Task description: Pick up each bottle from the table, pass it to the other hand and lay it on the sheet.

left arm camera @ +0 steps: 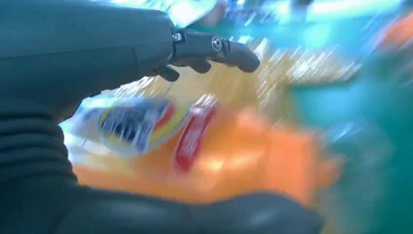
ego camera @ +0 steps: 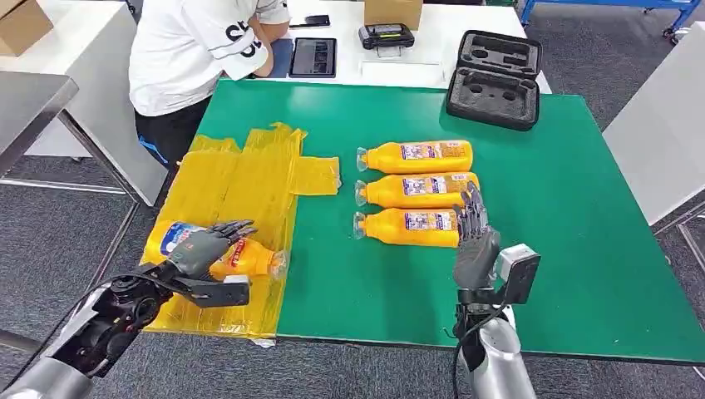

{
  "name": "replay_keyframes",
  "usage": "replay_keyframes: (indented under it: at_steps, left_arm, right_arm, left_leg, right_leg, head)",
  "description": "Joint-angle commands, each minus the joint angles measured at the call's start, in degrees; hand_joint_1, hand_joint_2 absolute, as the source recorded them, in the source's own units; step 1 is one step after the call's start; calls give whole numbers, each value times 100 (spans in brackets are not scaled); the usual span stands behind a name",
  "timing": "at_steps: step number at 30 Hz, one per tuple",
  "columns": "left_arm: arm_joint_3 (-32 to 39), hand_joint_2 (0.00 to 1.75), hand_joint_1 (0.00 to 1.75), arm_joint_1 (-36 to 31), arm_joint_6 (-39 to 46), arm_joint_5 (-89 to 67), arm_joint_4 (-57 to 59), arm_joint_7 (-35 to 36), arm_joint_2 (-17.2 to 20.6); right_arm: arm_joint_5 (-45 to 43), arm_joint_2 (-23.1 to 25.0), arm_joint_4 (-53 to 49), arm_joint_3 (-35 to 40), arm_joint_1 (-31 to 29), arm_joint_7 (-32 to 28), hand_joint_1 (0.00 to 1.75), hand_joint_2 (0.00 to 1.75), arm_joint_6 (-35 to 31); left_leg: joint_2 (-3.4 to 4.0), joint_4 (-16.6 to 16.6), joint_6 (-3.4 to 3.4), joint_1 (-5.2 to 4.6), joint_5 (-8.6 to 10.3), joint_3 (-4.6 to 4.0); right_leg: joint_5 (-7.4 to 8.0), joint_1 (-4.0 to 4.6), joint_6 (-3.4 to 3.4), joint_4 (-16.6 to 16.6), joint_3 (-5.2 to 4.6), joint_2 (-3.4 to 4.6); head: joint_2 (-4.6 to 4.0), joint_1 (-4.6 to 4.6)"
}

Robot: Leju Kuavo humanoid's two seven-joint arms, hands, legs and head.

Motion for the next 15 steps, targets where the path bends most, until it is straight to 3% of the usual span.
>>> replay_keyframes:
  at_steps: [1,8,9,12,13,14,15]
  left_arm:
    - [425,0,0,14,613,211,-351,-226,-623]
    - [1476,0,0,1013,2006,2042,-1649,-1229,-1726]
    - [1692,175,0,1295,2075,2394,-1957,-1289,-1937]
    - [2161,175,0,1808,2031,3238,-2211,-1564,-2428]
    - [2169,175,0,1850,2049,3281,-2144,-1639,-2438]
    - [2207,175,0,1874,2066,3322,-2069,-1657,-2481]
    - [2280,175,0,1899,2094,3351,-1952,-1679,-2592]
  right_arm:
    - [115,-3,225,11,18,6,0,0,48]
    - [986,-62,-39,138,104,6,0,0,-63]
    - [1305,-117,-36,213,32,85,0,0,-184]
    - [2002,-411,261,328,-210,483,0,0,-284]
    - [2018,-438,412,280,-300,465,0,0,-279]
    - [2136,-486,537,278,-376,502,0,175,-298]
    - [2384,-551,768,298,-544,622,0,175,-377]
  left_leg:
    - [-18,-3,-4,2,-8,24]
    - [-7,-3,-3,-4,-12,20]
    - [-1,-3,0,-7,-4,4]
    - [21,-2,0,-7,-16,12]
    - [16,-3,-6,-9,-18,10]
    - [22,-4,-6,-7,-24,26]
    - [17,-4,-7,-6,-20,17]
  right_leg:
    - [-12,2,-5,-6,32,-18]
    - [-12,-3,-3,-5,26,-5]
    - [-3,-7,0,-3,8,0]
    - [-3,-6,0,-5,14,22]
    - [-3,-8,1,-5,12,18]
    - [-5,-5,-1,-11,27,25]
    - [-3,-5,-1,-10,17,23]
  head:
    - [0,-4]
    - [0,-2]
    - [0,-2]
    - [0,-4]
    - [0,-2]
    - [0,-2]
    - [0,-4]
